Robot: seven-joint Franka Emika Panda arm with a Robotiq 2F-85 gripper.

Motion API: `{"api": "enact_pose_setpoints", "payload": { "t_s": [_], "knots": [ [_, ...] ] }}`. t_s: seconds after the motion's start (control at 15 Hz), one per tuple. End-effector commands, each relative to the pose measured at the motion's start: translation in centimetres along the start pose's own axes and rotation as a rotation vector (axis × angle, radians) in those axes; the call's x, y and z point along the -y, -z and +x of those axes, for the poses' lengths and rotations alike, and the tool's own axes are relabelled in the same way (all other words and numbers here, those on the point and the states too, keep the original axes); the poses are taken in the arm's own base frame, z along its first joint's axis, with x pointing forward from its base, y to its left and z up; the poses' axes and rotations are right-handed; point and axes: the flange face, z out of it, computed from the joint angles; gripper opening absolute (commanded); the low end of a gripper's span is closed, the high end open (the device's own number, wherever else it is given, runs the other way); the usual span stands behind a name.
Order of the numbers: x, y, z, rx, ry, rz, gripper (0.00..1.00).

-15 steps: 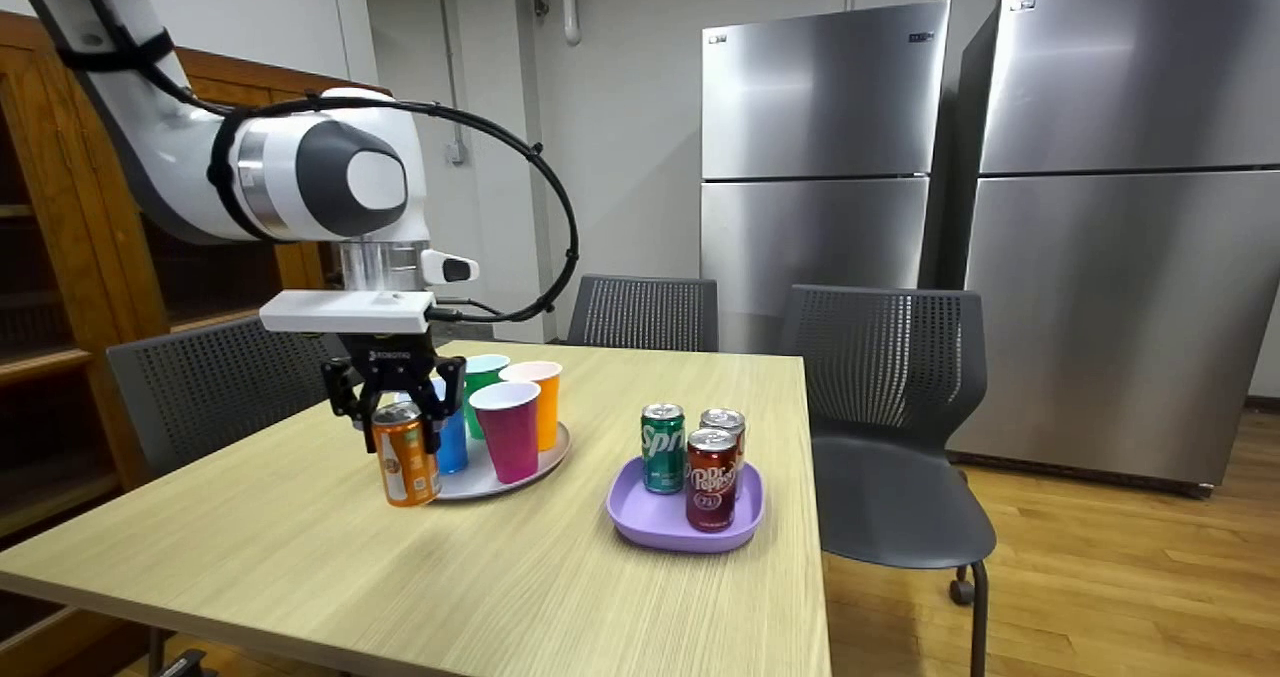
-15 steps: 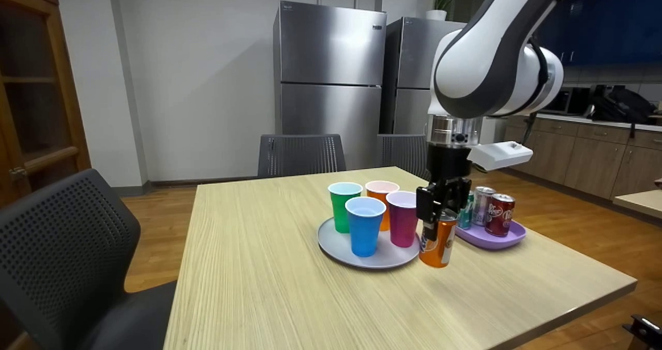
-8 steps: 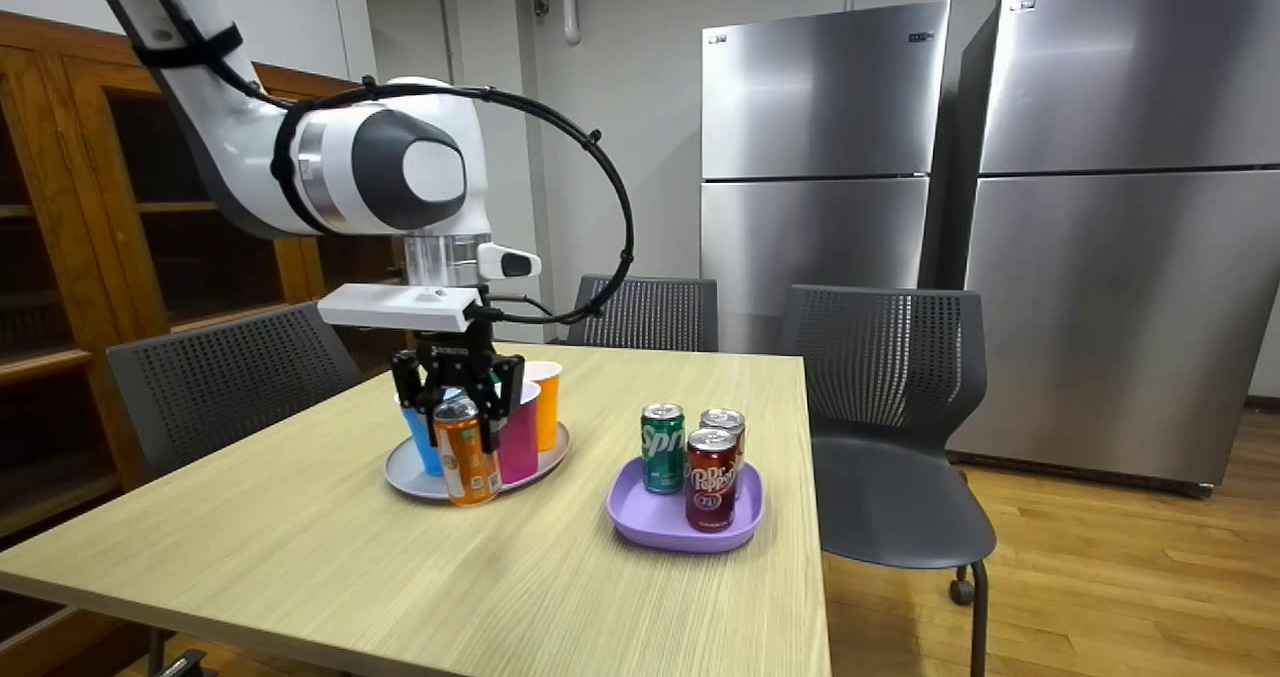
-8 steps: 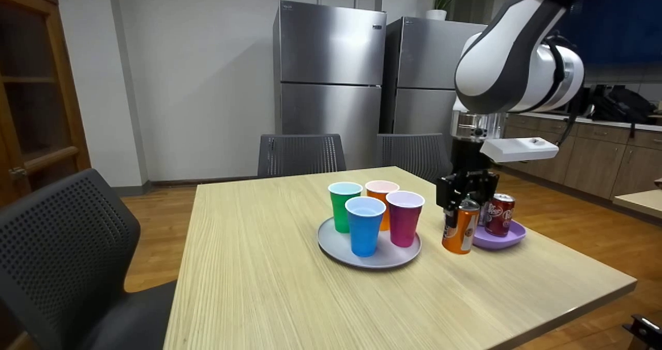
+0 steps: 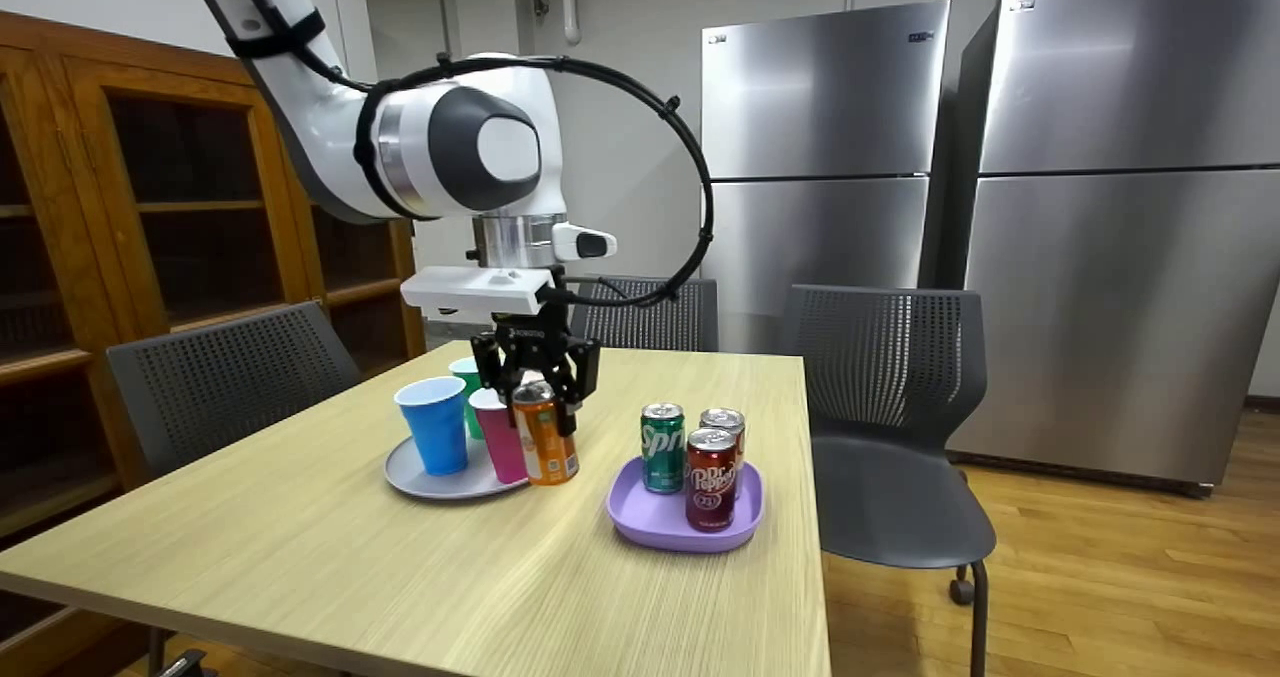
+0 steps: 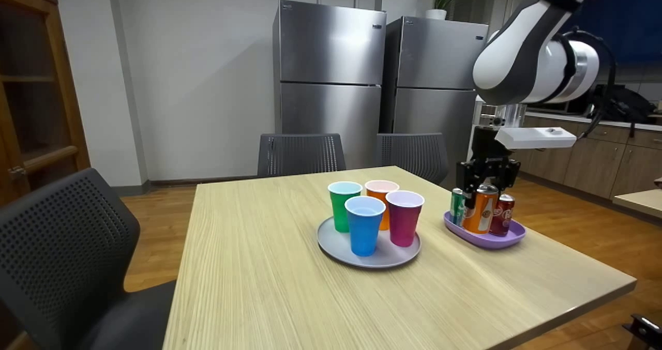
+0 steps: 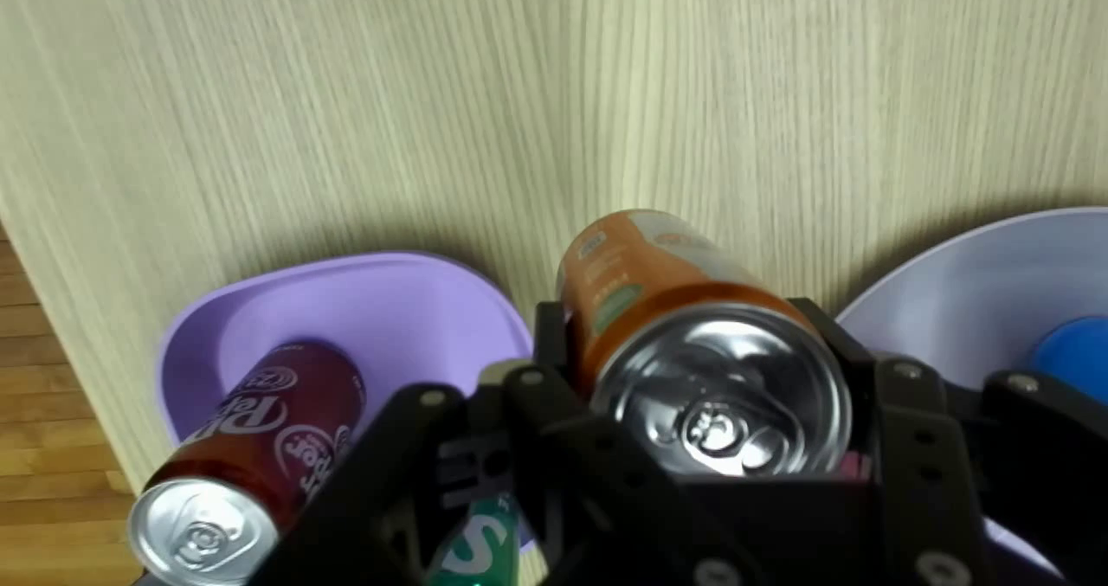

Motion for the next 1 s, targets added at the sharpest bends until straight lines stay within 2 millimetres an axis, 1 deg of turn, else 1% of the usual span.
{"api": "enact_pose_setpoints", "payload": {
  "t_s": [0.0,0.33,0.53,0.93],
  "knots": [
    [-2.3,0.7,2.0,0.005,-0.047,-0.022,0.38],
    [-4.7,0.1,3.6,0.004,-0.093,-0.026,0.38],
    [-5.9,-0.5,4.7,0.006,-0.109,-0.030,0.38],
    [-7.2,-2.0,6.3,0.027,-0.124,-0.031,0.38]
  ]
}}
